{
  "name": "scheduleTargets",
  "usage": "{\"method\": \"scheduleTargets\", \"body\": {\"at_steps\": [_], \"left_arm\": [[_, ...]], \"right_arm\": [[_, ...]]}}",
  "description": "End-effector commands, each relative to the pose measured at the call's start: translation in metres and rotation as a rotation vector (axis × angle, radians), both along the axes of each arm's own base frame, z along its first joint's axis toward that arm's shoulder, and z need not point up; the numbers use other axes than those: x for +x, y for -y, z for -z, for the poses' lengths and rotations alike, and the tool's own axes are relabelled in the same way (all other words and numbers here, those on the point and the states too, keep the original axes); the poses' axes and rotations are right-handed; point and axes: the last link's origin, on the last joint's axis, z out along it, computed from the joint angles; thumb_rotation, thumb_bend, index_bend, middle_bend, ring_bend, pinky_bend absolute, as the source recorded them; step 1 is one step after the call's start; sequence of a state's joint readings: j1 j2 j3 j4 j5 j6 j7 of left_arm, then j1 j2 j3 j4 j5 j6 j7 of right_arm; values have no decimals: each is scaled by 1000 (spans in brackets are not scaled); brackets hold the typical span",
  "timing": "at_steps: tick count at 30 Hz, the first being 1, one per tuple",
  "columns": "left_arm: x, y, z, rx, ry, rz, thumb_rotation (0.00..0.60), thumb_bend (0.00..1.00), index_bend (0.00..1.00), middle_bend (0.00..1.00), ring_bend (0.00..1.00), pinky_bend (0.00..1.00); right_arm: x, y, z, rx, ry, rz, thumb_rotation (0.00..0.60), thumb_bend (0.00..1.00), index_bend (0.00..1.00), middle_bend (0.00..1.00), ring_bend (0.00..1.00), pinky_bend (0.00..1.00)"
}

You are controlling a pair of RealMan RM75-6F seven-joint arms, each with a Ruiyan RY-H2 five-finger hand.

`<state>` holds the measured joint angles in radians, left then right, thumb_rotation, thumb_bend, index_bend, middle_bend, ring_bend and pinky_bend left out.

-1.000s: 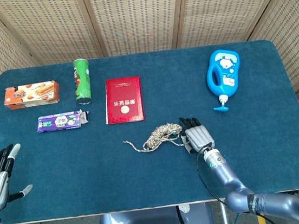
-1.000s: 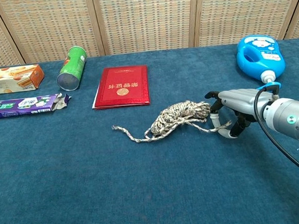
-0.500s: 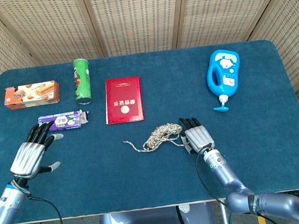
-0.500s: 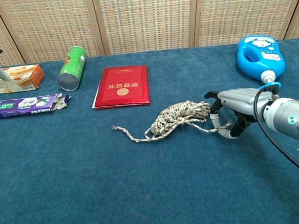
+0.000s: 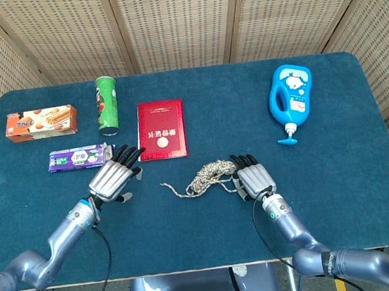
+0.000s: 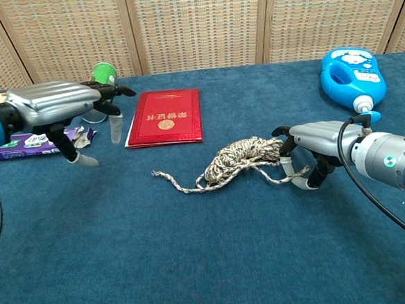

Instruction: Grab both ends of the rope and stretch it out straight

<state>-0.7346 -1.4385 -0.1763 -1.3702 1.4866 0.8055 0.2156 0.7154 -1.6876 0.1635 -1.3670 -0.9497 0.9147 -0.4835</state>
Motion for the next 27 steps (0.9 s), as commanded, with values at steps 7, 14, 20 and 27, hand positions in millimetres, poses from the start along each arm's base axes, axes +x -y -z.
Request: {"method": "scheduleTargets", "body": {"at_steps": [7, 14, 20, 27], "left_arm": [[26, -15, 40, -36, -61, 10, 600, 250, 475, 0, 0, 0], [37, -21, 57, -44, -80, 7, 600, 302, 512, 0, 0, 0], [40, -24, 63, -41, -113, 19, 600, 302, 520, 0, 0, 0], [41, -25, 75, -50, -127, 6, 600, 304, 520, 0, 0, 0]], "right_arm": [[2, 4, 0, 3, 9, 1, 600, 541, 657, 0, 0, 0], [1, 6, 0, 8, 5, 3, 600, 541, 657, 0, 0, 0], [0, 7, 1, 19, 13, 13, 600, 540, 658, 0, 0, 0], [-1, 9, 1, 20, 16, 17, 600, 540, 659, 0, 0, 0]]}}
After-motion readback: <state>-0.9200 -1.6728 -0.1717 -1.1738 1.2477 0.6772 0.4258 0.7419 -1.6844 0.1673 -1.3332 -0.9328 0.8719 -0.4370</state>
